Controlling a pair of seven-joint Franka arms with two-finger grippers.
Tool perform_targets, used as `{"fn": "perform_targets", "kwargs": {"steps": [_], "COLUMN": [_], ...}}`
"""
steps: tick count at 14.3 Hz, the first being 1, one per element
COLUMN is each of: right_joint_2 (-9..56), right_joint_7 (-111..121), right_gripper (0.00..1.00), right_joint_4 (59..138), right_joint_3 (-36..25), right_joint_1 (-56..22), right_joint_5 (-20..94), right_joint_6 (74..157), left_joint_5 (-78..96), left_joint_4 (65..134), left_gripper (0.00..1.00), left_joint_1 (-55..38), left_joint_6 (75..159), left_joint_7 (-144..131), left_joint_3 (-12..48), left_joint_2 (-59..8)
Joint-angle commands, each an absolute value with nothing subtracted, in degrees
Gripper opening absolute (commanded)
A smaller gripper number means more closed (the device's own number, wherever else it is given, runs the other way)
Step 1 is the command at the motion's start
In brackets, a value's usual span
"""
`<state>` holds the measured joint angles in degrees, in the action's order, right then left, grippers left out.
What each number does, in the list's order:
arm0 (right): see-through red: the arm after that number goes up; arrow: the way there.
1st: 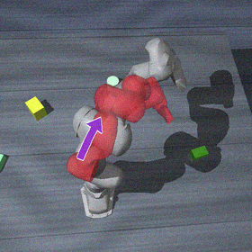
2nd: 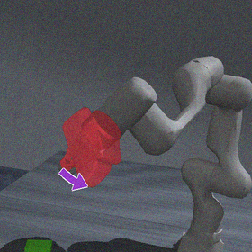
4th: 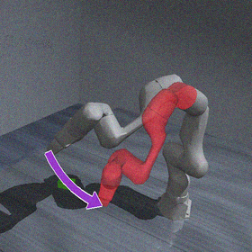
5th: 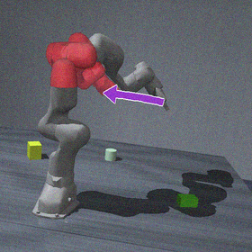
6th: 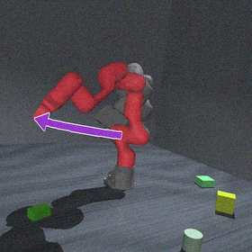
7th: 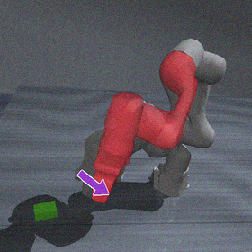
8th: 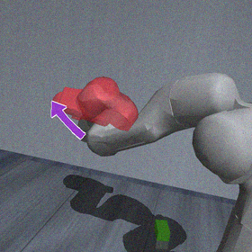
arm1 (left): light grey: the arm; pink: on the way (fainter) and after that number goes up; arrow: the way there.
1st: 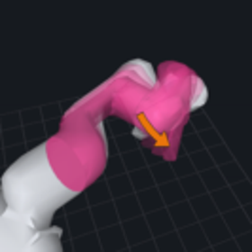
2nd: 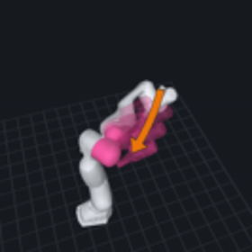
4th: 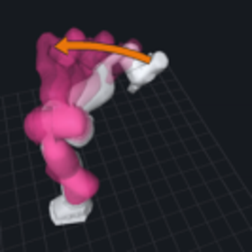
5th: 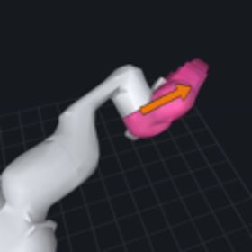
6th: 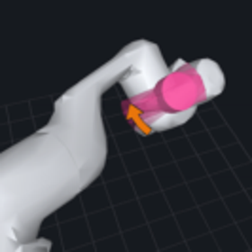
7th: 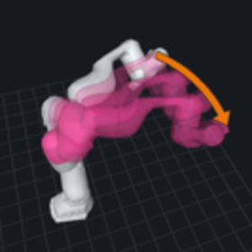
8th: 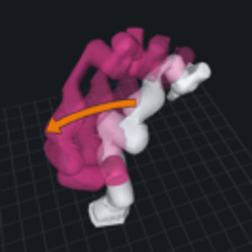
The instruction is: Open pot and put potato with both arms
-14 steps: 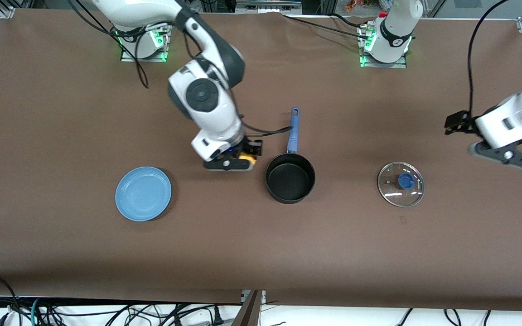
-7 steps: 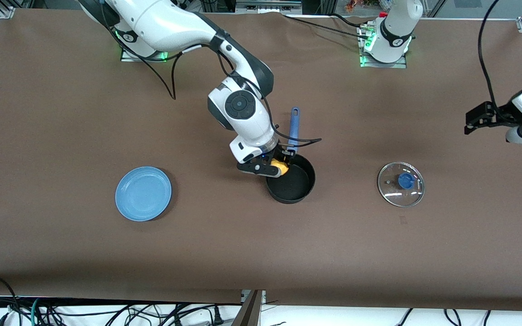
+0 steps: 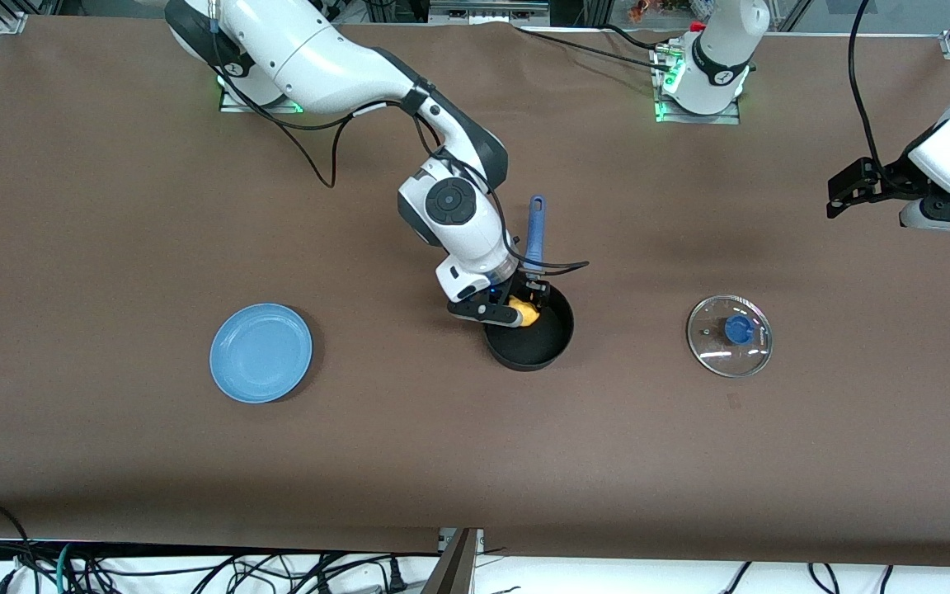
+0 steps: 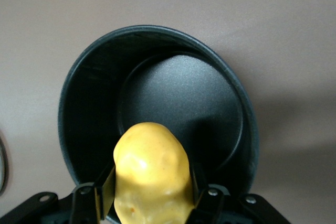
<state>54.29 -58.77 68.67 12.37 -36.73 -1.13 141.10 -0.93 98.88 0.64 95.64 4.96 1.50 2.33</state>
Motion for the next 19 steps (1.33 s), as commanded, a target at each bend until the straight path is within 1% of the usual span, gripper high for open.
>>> {"fn": "perform_targets", "kwargs": {"steps": [1,3,4,5,7,8,9,15,17,19], "right_joint_2": [56.25,55.55,55.11,54.76,50.56,48.62,46.17,36.67,32.10,26.13], "right_joint_7": [-59.94,-59.50,-59.33,-59.07,-56.62,-52.86,-48.39,-29.74,-23.06,-17.34], "right_gripper": [1.00,1.00,1.00,1.00,1.00,1.00,1.00,1.00,1.00,1.00], "right_joint_4": [66.27,66.27,66.10,65.92,63.47,63.11,63.11,64.07,67.04,72.66], "right_joint_3": [11.52,11.43,11.25,11.25,10.99,11.16,11.16,11.07,11.07,11.07], "right_joint_1": [-37.53,-37.53,-37.44,-37.44,-36.65,-35.26,-34.20,-24.80,-20.41,-16.72], "right_joint_5": [-1.76,-2.19,-2.20,-2.20,-2.20,-2.11,-2.11,-2.37,-2.20,-2.28], "right_joint_6": [141.68,140.89,138.80,135.56,126.00,120.73,117.11,101.11,97.39,96.33], "left_joint_5": [0.09,0.09,0.09,0.09,0.09,0.09,0.09,-0.44,-0.62,-0.62], "left_joint_4": [99.58,99.67,99.67,99.67,99.67,99.67,99.67,99.58,99.67,99.58], "left_gripper": [1.00,1.00,1.00,1.00,1.00,1.00,1.00,1.00,1.00,1.00], "left_joint_1": [0.18,0.26,0.26,0.26,0.26,0.26,0.18,0.26,0.26,0.35], "left_joint_6": [95.89,95.36,95.19,95.10,94.83,94.83,94.66,94.04,93.52,93.43], "left_joint_7": [4.48,4.57,4.48,4.48,4.48,4.48,4.48,3.17,3.16,2.90], "left_joint_3": [1.23,1.14,1.14,1.23,1.23,1.23,1.40,2.81,3.34,3.34], "left_joint_2": [3.25,3.25,3.25,3.34,3.34,3.34,3.43,3.52,3.69,3.60]}}
